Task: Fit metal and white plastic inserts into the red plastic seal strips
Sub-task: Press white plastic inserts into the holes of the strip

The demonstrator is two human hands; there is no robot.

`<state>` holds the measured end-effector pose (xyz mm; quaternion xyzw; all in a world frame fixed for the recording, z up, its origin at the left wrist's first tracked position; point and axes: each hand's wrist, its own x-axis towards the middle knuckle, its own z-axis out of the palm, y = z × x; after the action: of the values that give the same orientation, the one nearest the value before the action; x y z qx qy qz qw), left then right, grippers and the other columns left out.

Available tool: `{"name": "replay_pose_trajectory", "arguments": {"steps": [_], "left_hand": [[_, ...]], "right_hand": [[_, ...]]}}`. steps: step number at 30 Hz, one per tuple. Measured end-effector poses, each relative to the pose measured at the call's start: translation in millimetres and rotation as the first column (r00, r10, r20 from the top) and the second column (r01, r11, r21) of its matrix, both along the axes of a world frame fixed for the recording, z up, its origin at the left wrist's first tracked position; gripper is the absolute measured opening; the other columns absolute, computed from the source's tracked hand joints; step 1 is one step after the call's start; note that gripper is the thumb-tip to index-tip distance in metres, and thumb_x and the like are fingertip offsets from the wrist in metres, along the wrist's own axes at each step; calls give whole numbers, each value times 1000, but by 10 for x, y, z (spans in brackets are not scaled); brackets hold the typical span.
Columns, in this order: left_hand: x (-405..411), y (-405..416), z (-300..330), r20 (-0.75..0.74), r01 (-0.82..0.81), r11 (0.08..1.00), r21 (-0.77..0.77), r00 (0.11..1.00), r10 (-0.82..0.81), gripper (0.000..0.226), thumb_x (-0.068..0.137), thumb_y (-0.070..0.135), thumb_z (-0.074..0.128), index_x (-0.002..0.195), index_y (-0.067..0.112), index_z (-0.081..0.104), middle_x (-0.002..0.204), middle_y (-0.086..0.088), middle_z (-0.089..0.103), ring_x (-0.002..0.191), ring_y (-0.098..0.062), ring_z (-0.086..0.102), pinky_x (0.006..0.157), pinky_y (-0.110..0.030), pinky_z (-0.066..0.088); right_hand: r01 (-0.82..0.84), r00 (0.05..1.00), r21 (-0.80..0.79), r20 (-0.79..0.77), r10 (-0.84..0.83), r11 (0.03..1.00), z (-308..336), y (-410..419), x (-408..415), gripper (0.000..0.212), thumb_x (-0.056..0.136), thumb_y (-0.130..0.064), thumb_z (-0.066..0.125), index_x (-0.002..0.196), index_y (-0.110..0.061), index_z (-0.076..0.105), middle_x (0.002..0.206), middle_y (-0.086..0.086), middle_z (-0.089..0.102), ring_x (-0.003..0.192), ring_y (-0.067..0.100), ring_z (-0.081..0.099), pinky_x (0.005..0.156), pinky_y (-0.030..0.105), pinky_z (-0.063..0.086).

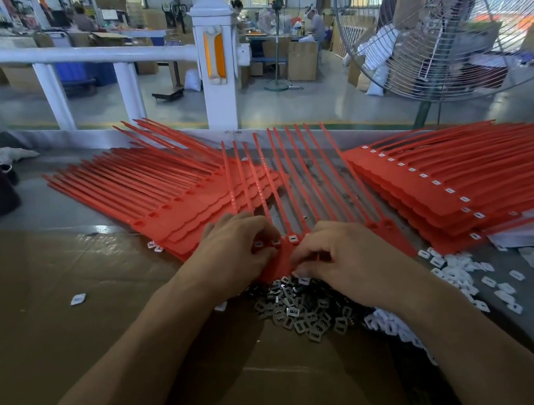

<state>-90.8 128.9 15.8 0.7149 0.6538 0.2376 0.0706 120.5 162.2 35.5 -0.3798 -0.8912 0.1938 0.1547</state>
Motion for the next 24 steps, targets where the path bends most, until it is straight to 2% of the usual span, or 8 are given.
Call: {"name": "replay_pose_trajectory", "arguments": {"steps": [7,11,14,19,24], "left_hand": [[7,-7,-3,-4,-3,1000,2,1000,3,23,94,41,64,117,43,62,115,21,54,115,-5,41,104,-36,29],[13,-14,2,-7,-3,1000,1,1000,3,22,95,40,62,117,43,61,116,20,54,116,-5,41,105,-36,30],[18,-14,15,-5,-5,1000,-3,1000,5,22,95,40,63,117,43,61,115,21,54,115,-5,42,105,-36,30],[11,-17,21,6,-2,1000,-8,1000,2,22,96,41,62,117,44,61,114,22,54,114,-4,41,107,-38,31],[14,-18,29,10,5,1000,-17,1000,-5,22,96,41,63,118,43,62,115,21,54,116,-5,42,107,-37,30]], "right_hand": [[19,998,43,53,-21,999,-32,-3,-42,4,93,-37,73,96,-36,71,93,-16,55,90,1,54,81,27,43],[43,999,-43,31,-41,998,-35,15,-20,11,92,-36,74,86,-34,66,94,-20,57,89,-8,53,75,16,37],[59,995,-139,-68,-69,989,-33,34,30,11,91,-36,76,84,-35,68,89,-21,65,85,-9,59,70,16,40],[206,924,-141,-299,-240,968,-12,171,121,13,91,-28,77,81,-33,70,81,-19,72,75,-3,66,61,9,43],[422,842,-145,-303,-446,895,-51,338,195,11,94,-23,73,86,-30,74,85,-19,71,81,-7,63,67,15,40]]}}
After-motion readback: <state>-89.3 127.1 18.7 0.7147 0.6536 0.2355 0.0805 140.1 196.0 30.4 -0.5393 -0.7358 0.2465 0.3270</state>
